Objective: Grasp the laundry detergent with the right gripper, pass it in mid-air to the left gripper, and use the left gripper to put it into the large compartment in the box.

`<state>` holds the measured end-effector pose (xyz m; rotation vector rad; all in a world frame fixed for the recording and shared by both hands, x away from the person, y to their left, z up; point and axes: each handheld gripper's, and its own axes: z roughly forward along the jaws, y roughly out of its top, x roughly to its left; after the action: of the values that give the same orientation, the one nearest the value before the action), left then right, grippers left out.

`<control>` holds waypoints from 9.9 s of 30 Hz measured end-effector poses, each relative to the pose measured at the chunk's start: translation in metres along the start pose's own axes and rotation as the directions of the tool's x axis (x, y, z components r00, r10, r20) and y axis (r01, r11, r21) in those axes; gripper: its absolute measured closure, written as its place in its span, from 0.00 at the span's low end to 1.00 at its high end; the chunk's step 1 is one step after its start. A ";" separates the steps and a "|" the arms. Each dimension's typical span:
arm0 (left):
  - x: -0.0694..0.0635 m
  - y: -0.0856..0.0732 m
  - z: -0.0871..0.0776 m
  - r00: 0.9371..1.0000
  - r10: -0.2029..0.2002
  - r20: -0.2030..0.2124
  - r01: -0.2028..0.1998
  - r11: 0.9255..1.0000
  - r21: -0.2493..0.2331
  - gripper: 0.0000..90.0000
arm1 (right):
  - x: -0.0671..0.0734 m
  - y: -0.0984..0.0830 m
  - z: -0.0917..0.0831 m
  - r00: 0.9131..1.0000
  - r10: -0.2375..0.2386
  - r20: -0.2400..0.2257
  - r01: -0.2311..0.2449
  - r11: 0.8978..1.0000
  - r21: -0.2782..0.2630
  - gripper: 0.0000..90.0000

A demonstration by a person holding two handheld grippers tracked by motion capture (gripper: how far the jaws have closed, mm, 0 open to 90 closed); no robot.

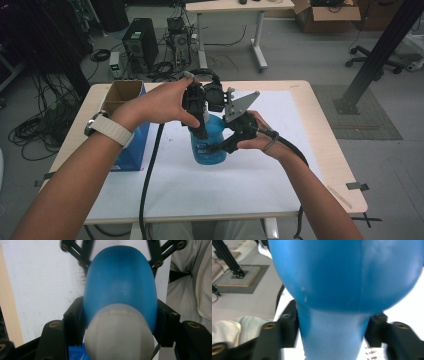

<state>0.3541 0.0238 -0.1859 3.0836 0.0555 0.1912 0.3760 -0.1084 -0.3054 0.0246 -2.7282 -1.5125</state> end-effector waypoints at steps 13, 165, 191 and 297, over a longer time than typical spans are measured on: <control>0.004 -0.012 -0.013 0.997 -0.082 -0.006 0.082 0.996 0.040 0.42 | -0.005 -0.036 -0.028 0.983 0.137 0.122 -0.147 0.987 0.072 0.02; 0.069 -0.237 0.086 0.192 -0.957 -0.218 0.981 0.196 0.003 0.41 | 0.003 -0.061 -0.101 0.940 0.098 0.326 -0.243 0.862 0.444 0.08; 0.070 -0.240 0.081 0.188 -0.969 -0.157 0.981 0.193 -0.016 0.29 | 0.004 -0.061 -0.098 0.945 0.097 0.312 -0.239 0.857 0.457 0.08; -0.032 -0.067 -0.025 0.787 -0.613 -0.069 0.592 0.782 -0.196 0.14 | 0.021 -0.038 -0.116 0.933 0.077 0.352 -0.236 0.870 0.434 0.09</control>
<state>0.3169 0.0910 -0.1692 2.7027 0.9688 0.3377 0.3579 -0.2273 -0.2765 -0.4725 -3.1894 -0.8398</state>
